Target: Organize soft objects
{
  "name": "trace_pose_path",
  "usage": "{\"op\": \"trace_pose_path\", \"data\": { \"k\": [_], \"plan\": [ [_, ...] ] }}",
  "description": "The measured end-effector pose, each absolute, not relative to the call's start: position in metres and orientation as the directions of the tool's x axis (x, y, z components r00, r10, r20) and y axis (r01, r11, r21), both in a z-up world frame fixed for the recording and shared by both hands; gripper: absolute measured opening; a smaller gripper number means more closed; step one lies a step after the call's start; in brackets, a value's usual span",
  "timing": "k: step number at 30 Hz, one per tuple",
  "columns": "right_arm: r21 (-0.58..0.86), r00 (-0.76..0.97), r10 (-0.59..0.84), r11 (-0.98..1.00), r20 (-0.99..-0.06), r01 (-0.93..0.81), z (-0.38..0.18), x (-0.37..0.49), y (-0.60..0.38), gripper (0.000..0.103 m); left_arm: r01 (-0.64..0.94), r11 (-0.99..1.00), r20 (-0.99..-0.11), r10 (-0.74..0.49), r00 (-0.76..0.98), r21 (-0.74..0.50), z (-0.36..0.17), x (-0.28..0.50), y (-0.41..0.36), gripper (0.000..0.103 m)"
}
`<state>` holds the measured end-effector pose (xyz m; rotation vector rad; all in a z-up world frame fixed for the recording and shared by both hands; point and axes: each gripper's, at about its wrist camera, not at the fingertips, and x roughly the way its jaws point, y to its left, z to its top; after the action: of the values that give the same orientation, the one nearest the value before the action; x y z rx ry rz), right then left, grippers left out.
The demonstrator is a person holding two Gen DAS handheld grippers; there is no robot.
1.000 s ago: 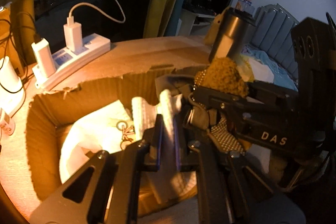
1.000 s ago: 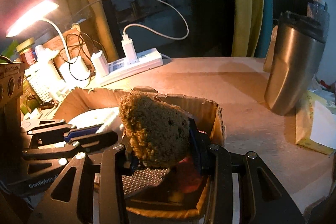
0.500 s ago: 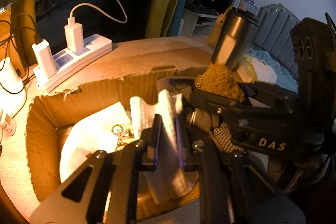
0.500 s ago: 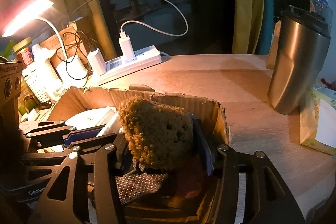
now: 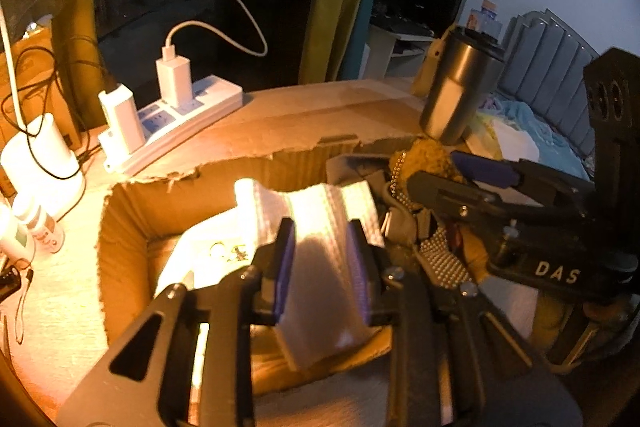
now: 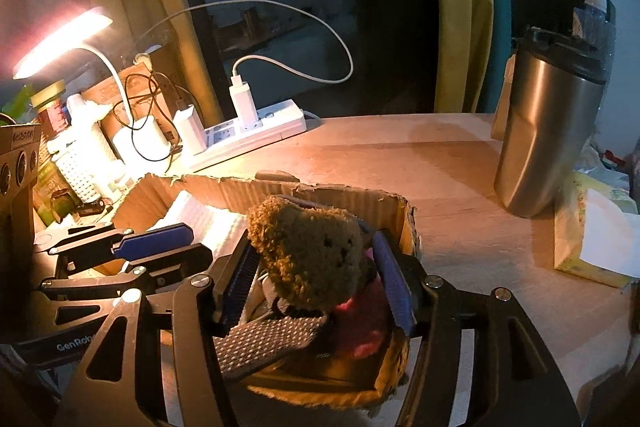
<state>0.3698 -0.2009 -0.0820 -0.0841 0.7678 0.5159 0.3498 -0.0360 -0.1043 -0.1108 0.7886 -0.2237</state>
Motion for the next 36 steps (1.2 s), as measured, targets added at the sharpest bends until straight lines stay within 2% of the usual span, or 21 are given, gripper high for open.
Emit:
{"op": "trace_pose_path", "data": {
  "k": [1,3,4,5,15,23,36],
  "plan": [
    [0.111,0.604,0.415,0.873,-0.680,-0.475,-0.081,0.368,-0.201,0.061,0.157,0.972,-0.689,-0.235,0.686,-0.175,-0.103,0.348,-0.036,0.032],
    [0.108,0.609,0.415,0.873,-0.676,-0.475,-0.077,0.365,-0.202,0.061,0.158,0.973,-0.686,-0.232,0.690,-0.170,-0.101,0.346,-0.036,0.049],
    [0.107,0.612,0.415,0.874,-0.674,-0.475,-0.076,0.363,-0.202,0.061,0.159,0.971,-0.679,-0.238,0.695,-0.178,-0.099,0.343,-0.035,0.064],
    [0.106,0.614,0.415,0.874,-0.671,-0.475,-0.074,0.361,-0.202,0.061,0.156,0.971,-0.673,-0.239,0.699,-0.183,-0.096,0.341,-0.034,0.069],
    [0.094,0.630,0.415,0.874,-0.656,-0.478,-0.061,0.341,-0.203,0.062,0.155,0.972,-0.643,-0.233,0.729,-0.176,-0.080,0.320,-0.030,0.069],
    [0.084,0.644,0.414,0.874,-0.643,-0.479,-0.052,0.324,-0.201,0.062,0.148,0.969,-0.617,-0.240,0.749,-0.198,-0.066,0.303,-0.023,0.074],
    [0.064,0.663,0.416,0.871,-0.622,-0.486,-0.035,0.293,-0.197,0.062,0.142,0.971,-0.572,-0.230,0.788,-0.194,-0.047,0.266,-0.011,0.075]
  ]
}}
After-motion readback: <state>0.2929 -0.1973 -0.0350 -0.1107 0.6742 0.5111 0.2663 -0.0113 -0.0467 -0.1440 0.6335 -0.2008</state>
